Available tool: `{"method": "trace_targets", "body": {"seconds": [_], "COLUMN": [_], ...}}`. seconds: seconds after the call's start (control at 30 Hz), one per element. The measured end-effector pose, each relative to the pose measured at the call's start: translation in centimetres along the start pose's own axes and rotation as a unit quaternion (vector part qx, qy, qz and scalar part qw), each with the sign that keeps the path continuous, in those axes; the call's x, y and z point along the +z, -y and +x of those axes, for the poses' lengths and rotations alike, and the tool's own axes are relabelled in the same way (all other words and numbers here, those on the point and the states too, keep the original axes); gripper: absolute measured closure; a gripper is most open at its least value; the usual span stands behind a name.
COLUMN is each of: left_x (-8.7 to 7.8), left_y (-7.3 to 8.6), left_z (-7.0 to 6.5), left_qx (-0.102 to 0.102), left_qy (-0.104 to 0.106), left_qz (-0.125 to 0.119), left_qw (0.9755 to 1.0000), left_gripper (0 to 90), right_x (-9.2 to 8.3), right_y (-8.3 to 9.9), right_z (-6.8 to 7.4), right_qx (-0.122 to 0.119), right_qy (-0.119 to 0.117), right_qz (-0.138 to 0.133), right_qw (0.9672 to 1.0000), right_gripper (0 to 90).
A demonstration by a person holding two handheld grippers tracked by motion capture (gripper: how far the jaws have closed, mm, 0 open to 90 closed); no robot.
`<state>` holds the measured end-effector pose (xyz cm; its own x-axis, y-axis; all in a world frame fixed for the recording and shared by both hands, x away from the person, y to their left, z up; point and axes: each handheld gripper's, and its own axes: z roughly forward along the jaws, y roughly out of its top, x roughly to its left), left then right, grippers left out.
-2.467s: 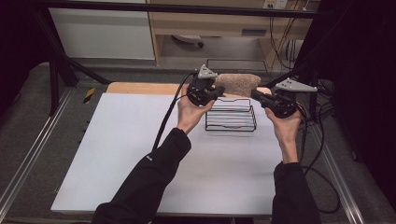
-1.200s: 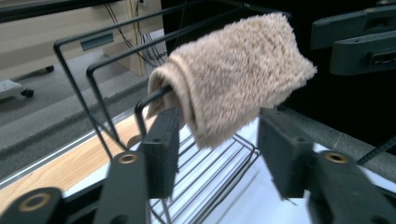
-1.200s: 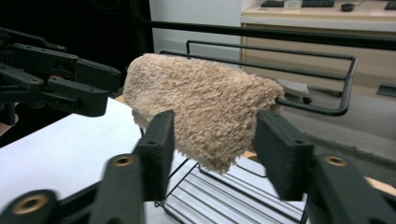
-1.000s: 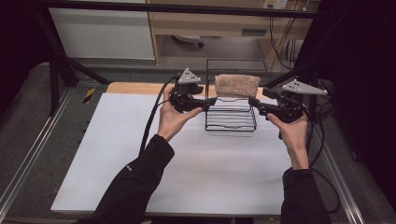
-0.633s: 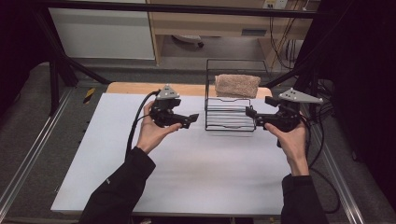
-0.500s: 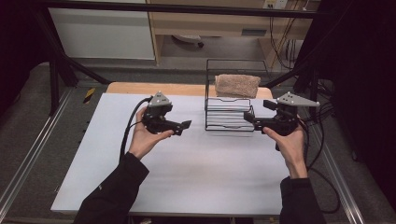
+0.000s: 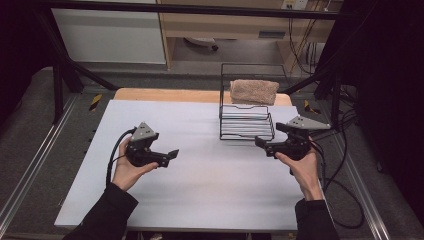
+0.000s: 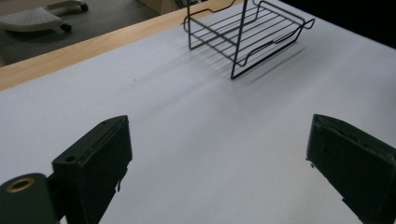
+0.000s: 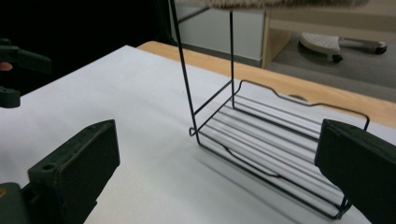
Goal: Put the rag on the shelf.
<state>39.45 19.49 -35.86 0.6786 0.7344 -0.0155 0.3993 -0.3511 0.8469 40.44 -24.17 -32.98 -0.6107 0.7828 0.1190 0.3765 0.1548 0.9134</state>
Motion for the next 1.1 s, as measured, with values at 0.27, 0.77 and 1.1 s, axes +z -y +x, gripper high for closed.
{"method": "trace_targets", "body": {"seconds": [0.27, 0.77, 1.1], "left_x": [-1.2, -3.8, -3.9], "left_y": [3.8, 9.7, 11.8], "left_z": [0.5, 2.0, 2.6], "left_qx": [-0.016, -0.034, -0.035], "left_qy": [-0.008, -0.015, -0.006], "left_qz": [0.008, 0.015, 0.026], "left_qw": [0.9998, 0.9992, 0.999], "left_gripper": [8.3, 7.8, 7.1], "right_x": [0.3, 0.7, 0.1], "right_y": [3.1, 9.4, 12.4], "right_z": [0.2, -0.3, -0.7], "right_qx": [0.008, 0.016, 0.031], "right_qy": [-0.024, -0.055, -0.052], "right_qz": [0.022, 0.077, 0.103], "right_qw": [0.9995, 0.9954, 0.9928], "right_gripper": [0.5, 0.5, 0.6]}}
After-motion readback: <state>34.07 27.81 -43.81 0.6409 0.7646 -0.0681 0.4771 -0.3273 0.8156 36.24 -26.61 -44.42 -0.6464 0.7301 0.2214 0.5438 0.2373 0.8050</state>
